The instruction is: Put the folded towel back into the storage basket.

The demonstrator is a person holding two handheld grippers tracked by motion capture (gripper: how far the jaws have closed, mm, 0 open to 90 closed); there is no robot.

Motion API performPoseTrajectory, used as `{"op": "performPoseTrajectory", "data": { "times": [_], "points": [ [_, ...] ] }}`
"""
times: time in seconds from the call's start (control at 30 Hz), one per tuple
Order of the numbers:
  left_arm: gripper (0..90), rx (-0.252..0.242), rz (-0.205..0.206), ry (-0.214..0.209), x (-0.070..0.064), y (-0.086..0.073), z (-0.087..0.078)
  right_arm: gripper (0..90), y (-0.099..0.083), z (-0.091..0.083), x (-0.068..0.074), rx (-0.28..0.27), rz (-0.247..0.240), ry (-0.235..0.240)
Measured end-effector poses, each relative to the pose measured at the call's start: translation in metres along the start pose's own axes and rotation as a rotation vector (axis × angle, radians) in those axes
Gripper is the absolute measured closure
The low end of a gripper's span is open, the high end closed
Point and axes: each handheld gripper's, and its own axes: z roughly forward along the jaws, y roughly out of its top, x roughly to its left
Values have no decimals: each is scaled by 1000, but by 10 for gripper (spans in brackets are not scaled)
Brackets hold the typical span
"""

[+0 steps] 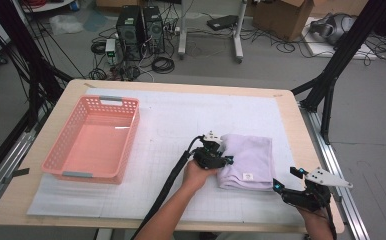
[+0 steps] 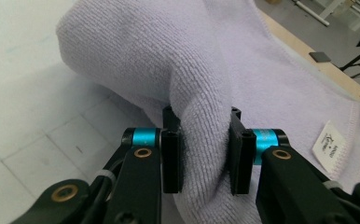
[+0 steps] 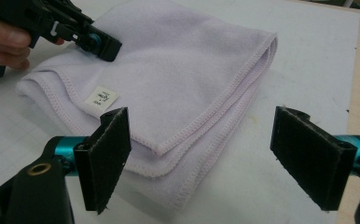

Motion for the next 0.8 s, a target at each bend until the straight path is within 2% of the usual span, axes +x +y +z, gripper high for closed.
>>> {"op": "performPoseTrajectory", "data": {
  "times": [0.1, 0.17, 0.23, 0.4, 0.63, 0.8],
  "points": [
    [727, -39, 23, -19, -2, 1, -4, 189, 0, -1, 0, 3, 5, 0],
    [727, -49, 32, -31, -2, 2, -5, 189, 0, -1, 1, -3, 9, 2],
    [727, -75, 69, -47, -4, 1, -10, 189, 0, -2, 0, -5, 4, 0],
    [728, -113, 87, -63, -2, -6, -20, 187, 0, -3, -1, -8, 7, 2],
    [728, -146, 135, -67, 4, -9, -41, 186, 0, -2, 0, -7, 10, 3],
    [728, -194, 178, -68, 7, -7, -65, 186, 2, -2, 1, -15, 14, 8]
  ]
}}
